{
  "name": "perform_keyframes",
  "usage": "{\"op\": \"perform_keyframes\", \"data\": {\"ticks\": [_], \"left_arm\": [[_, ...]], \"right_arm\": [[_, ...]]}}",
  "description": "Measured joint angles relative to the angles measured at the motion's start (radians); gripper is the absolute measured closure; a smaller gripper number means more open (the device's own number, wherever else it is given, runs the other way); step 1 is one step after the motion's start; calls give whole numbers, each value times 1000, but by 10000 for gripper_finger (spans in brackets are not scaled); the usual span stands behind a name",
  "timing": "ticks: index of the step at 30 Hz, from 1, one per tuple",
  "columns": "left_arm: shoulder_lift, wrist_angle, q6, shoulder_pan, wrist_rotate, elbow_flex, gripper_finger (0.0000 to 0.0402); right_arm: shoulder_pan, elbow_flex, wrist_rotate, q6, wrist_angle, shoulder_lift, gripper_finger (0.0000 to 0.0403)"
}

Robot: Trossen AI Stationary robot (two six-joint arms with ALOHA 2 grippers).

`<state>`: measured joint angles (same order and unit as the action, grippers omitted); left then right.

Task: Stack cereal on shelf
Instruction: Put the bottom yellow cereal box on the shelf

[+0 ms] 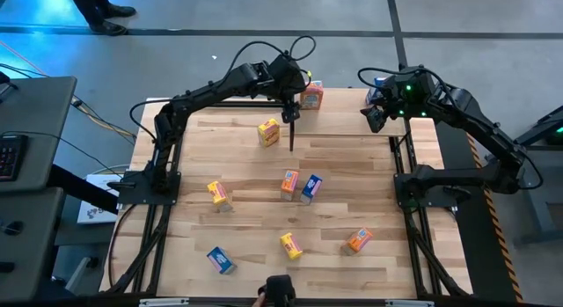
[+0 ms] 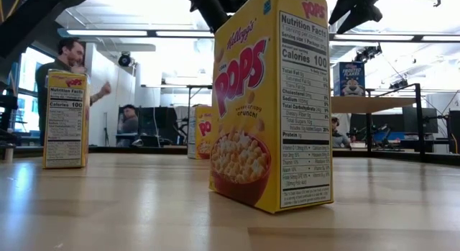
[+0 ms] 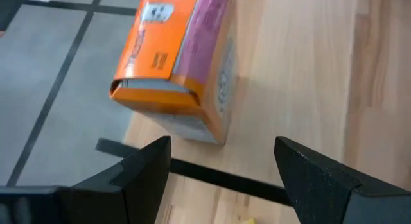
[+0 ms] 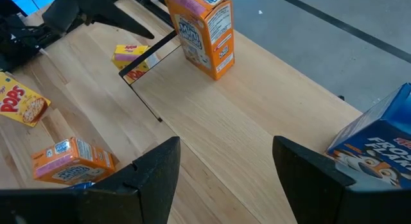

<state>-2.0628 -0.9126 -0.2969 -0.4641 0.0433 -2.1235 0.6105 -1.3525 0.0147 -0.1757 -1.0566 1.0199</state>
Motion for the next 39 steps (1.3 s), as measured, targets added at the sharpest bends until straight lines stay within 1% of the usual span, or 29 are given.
{"op": "perform_keyframes", "data": {"ticks": [7,13,15,20,27,35,39], "left_arm": [[4,-28,8,3,22,0,135],[54,-134,51,12,17,0,135],[74,-158,60,16,-1,0,135],[125,-191,110,20,-90,0,135],[181,-261,133,31,-182,0,135],[236,-307,196,81,-188,5,135],[273,-295,210,146,-187,67,135]], "right_arm": [[0,0,0,0,0,0,163],[0,0,0,0,0,0,163],[0,0,0,0,0,0,163],[0,0,0,0,0,0,163],[0,0,0,0,0,0,163],[0,0,0,0,0,0,163],[0,0,0,0,0,0,163]]}}
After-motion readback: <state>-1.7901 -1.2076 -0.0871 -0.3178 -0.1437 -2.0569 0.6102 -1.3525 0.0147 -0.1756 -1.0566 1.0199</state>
